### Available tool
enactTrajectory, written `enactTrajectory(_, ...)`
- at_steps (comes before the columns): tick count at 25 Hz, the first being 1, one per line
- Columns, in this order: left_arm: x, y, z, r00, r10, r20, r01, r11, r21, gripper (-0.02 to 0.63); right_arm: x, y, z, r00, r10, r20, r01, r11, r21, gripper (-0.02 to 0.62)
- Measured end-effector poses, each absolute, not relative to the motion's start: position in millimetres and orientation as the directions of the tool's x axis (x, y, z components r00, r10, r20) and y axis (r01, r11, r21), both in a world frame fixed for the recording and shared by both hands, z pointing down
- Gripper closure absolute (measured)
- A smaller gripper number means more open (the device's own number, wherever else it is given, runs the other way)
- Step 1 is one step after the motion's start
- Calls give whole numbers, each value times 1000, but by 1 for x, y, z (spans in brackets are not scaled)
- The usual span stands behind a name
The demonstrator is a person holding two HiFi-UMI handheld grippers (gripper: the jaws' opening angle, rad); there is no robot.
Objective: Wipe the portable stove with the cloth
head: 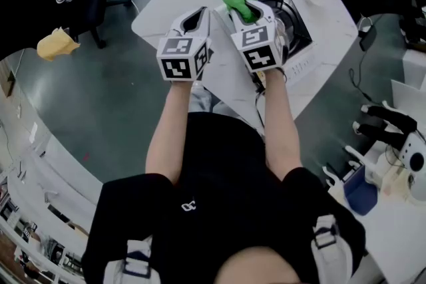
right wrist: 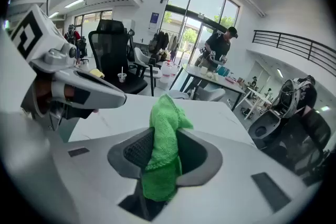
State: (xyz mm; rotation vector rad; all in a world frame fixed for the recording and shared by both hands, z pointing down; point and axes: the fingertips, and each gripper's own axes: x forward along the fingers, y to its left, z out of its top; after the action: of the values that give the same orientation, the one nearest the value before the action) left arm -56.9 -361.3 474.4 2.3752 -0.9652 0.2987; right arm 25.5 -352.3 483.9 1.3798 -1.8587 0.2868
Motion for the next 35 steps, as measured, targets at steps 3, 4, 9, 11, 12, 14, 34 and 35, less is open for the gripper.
enactTrajectory(3,-46,-362,478,731,-555,397,-682,-599,419,611,30,-353,490,-125,-688,715,-892,394,223,482)
enactTrajectory(4,-43,-362,479,735,-549,397,-678,-603,421,611,29,-354,491,-142,-680,719,-894,400,201,482)
enactTrajectory(9,-35,-368,481,749,-531,396,-662,-614,430,611,33,-361,494,-242,-646,724,-911,408,59,482)
enactTrajectory(11,-33,-371,483,751,-527,396,-660,-613,435,611,39,-364,497,-260,-637,726,-921,390,12,482)
enactTrajectory(12,-32,-372,483,753,-525,397,-658,-613,436,611,43,-365,499,-266,-629,731,-927,374,-15,482)
enactTrajectory(14,-30,-374,486,755,-520,399,-655,-614,440,611,51,-366,504,-275,-613,741,-938,341,-66,483)
enactTrajectory(34,1,-389,483,795,-464,391,-604,-656,452,611,145,-403,514,52,-608,793,-953,206,221,482)
enactTrajectory(35,2,-390,483,796,-462,391,-603,-660,449,611,149,-406,512,65,-614,787,-957,186,224,482)
